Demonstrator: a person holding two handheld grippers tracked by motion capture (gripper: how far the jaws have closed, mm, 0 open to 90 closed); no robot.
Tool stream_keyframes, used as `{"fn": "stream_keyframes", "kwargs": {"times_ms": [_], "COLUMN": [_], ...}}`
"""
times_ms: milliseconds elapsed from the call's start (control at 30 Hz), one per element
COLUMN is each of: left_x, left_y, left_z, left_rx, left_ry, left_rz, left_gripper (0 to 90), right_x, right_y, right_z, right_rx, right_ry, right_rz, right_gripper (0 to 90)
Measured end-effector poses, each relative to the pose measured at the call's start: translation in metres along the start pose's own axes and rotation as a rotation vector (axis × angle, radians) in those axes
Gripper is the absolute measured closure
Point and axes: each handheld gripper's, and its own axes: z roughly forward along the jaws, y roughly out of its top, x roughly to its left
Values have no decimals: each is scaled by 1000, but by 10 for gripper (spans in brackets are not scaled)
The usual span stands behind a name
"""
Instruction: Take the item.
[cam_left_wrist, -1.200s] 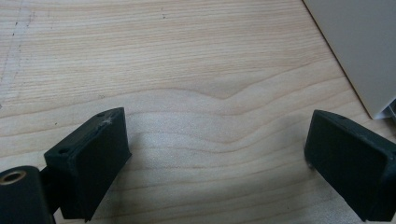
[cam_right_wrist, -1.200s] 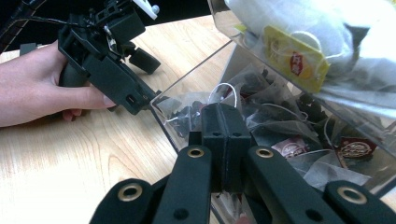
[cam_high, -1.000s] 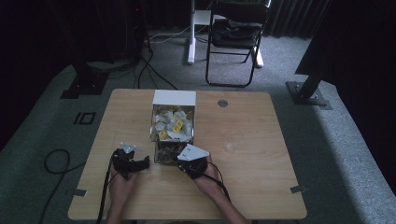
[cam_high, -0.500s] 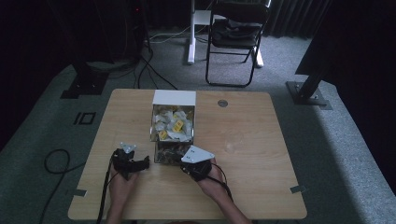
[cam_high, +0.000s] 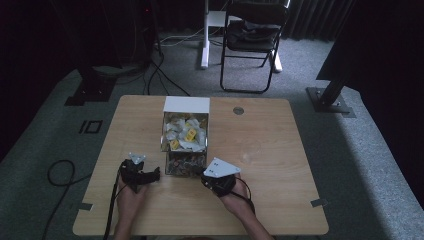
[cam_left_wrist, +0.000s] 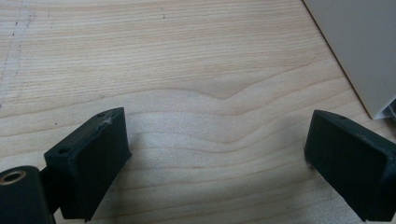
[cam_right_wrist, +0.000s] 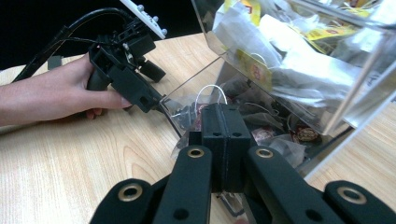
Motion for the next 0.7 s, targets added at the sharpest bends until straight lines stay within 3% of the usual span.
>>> {"fn": "stream_keyframes", "kwargs": {"times_ms": [700], "left_x": [0], "left_y": [0], "left_z": [0], "left_rx": [2], "left_ry": [0], "left_rz": [0], "left_gripper": [69], "right_x": [-11], "right_y": [-10], "right_z": [-19], "right_rx": [4], "right_ry": [-44], "right_rz": [13], "right_gripper": [900]}}
